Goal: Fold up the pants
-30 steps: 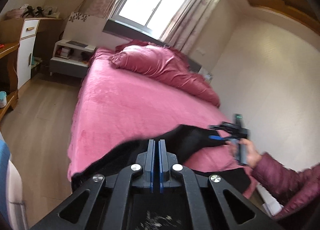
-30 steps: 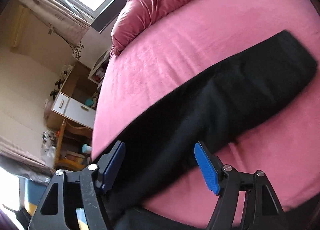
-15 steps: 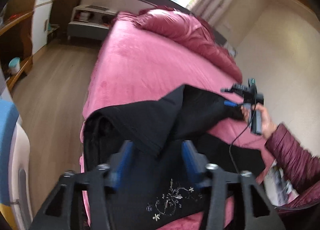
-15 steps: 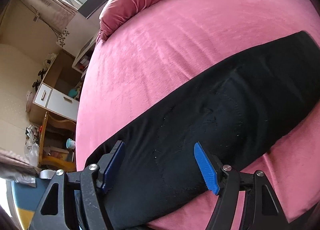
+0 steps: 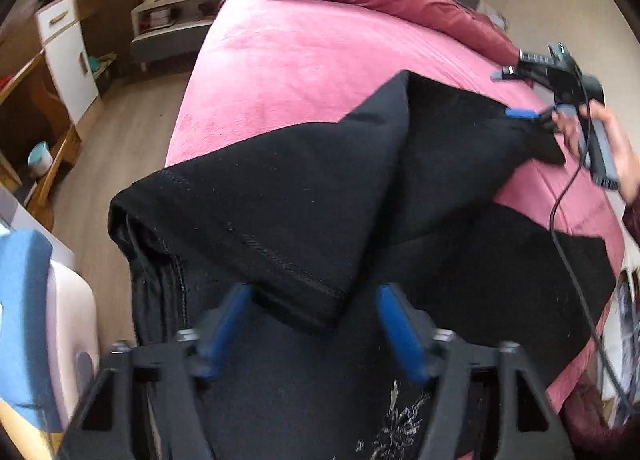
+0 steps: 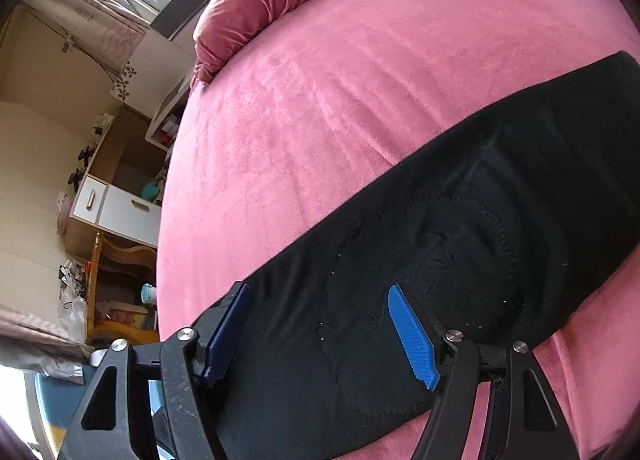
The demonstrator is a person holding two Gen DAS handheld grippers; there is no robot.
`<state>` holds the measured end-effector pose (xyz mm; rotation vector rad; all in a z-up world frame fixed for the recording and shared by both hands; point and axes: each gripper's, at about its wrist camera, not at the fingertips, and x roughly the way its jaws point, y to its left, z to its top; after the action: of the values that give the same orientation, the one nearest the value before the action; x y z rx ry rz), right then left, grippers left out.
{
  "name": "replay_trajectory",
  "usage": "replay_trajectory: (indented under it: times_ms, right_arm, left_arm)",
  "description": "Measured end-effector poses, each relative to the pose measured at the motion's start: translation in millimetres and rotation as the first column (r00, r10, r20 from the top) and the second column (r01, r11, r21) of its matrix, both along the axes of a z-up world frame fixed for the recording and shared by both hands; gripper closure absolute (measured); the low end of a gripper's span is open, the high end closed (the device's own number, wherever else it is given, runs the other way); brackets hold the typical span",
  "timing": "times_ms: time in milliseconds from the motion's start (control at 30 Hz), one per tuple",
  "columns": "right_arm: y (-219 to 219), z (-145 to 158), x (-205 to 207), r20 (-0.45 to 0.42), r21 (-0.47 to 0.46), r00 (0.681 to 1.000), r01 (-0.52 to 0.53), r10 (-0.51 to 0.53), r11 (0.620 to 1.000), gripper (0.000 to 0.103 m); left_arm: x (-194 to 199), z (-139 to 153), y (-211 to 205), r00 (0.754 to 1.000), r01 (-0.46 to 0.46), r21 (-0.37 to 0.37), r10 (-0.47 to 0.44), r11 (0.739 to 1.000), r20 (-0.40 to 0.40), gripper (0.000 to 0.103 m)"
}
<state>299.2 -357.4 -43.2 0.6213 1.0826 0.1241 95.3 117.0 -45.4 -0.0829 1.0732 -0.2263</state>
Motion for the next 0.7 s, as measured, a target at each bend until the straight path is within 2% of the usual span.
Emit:
replay_trajectory:
  times_ms: [33, 100, 200, 267, 367, 433, 600, 700]
  right_arm:
    - [1, -3, 0, -0.005, -0.003, 1.000, 0.000, 0.000, 1.000, 0.030]
    - [3, -7, 0, -0.012, -0.006, 1.000, -0.007, 0.006, 1.000, 0.030]
    - [1, -12, -3, -0.010, 0.019, 1.000, 0.008, -0.008, 1.000, 0.030]
    - [-5, -14, -5, -0.005, 0.050, 0.999, 0.036, -0.036, 0.998, 0.030]
    - [-17, -19, -8, -0.003, 0.141, 0.996, 0.086, -0.086, 0.986, 0.030]
    - [-19, -20, -6, -0.022, 0.164, 0.995, 0.101, -0.099, 0.981, 0.030]
    - [-16, -18, -3, -0.037, 0.150, 0.994, 0.106, -0.102, 0.983, 0.030]
    - [-17, -17, 1, -0.047, 0.121, 0.993, 0.113, -0.108, 0.986, 0.031]
  left_arm:
    - [1, -1, 4, 1.000, -0.020, -0.007, 0.020, 1.000, -0.003, 0.080]
    - [0, 3, 12, 0.999, -0.034, -0.053, 0.035, 0.998, 0.034, 0.094]
    - [-12, 26, 25, 0.990, -0.033, -0.101, 0.046, 0.994, 0.135, 0.096]
    - [-23, 47, 37, 0.978, -0.019, -0.166, 0.053, 0.986, 0.203, 0.096]
    - [-45, 75, 50, 0.958, 0.048, -0.232, 0.021, 0.971, 0.286, 0.097]
    - [-64, 92, 54, 0.945, 0.112, -0.246, -0.026, 0.963, 0.326, 0.097]
    - [-109, 110, 50, 0.925, 0.264, -0.247, -0.173, 0.932, 0.338, 0.097]
    - [-125, 104, 38, 0.926, 0.302, -0.249, -0.221, 0.920, 0.307, 0.097]
